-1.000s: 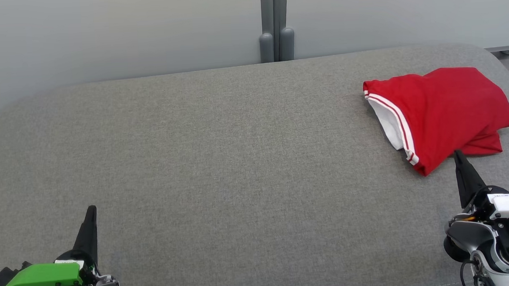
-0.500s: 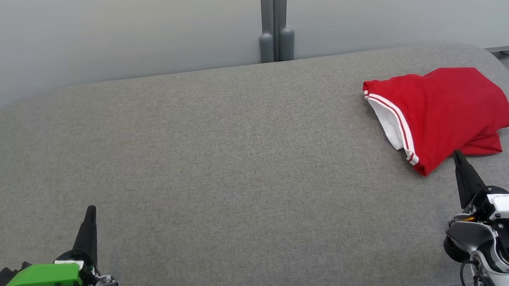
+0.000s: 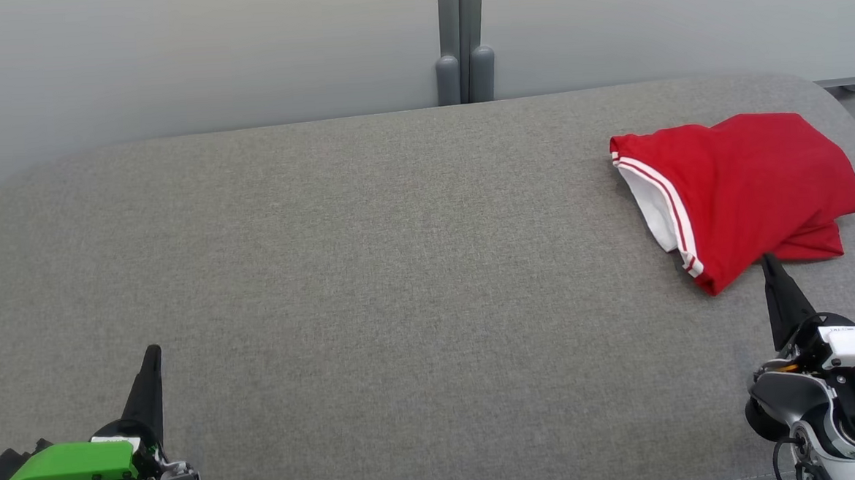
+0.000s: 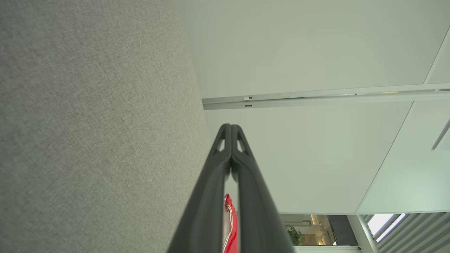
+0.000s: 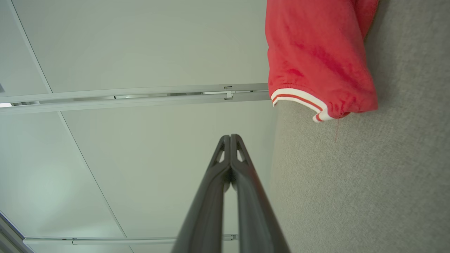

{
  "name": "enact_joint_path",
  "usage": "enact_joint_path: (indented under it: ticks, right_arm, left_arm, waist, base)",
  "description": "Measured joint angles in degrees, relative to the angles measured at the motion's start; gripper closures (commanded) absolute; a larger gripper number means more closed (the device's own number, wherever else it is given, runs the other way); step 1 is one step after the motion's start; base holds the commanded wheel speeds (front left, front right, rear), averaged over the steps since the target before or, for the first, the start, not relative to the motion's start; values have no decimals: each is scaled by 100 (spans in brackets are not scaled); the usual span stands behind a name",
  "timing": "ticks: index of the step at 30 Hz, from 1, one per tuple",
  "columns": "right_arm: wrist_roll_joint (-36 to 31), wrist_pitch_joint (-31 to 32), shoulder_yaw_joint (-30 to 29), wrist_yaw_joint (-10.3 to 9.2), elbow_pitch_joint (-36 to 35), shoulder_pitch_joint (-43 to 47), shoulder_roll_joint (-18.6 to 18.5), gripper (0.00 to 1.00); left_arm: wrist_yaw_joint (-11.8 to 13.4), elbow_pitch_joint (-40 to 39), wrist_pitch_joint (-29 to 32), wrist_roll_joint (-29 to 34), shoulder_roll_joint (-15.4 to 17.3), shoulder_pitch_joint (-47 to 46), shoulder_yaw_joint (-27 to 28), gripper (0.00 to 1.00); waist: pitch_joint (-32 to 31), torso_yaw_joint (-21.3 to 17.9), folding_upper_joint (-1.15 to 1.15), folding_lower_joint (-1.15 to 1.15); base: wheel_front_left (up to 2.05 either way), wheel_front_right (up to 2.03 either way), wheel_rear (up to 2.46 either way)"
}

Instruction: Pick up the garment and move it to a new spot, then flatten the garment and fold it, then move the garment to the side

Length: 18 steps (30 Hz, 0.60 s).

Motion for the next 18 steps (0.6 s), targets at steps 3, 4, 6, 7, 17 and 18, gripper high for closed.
enact_joint_path:
  ticks: [3, 4, 6, 7, 17, 18]
  right_arm:
    - [0, 0, -1, 0, 1, 0, 0, 100]
    - [0, 0, -2, 0, 2, 0, 1, 100]
    - [0, 0, -3, 0, 4, -1, 1, 100]
    - [0, 0, -4, 0, 5, -1, 1, 100]
    - [0, 7, -9, 1, 10, -1, 4, 100]
    - [0, 7, -10, 1, 11, -1, 4, 100]
  left_arm:
    - [0, 1, 5, 0, 0, -1, 1, 100]
    - [0, 1, 5, 0, 0, -1, 1, 100]
    - [0, 2, 5, 0, 0, -2, 2, 100]
    - [0, 2, 5, 0, 0, -2, 2, 100]
    - [-9, 5, 5, 0, 0, -4, 7, 100]
    - [-9, 7, 7, 0, 0, -4, 7, 100]
  waist:
    - [0, 0, 0, 0]
    - [0, 0, 0, 0]
    - [0, 0, 0, 0]
    - [0, 0, 0, 0]
    - [-1, 0, 0, 0]
    - [-1, 0, 0, 0]
  base:
    - [0, 0, 0]
    - [0, 0, 0]
    - [0, 0, 0]
    - [0, 0, 0]
    - [0, 0, 0]
    - [0, 0, 0]
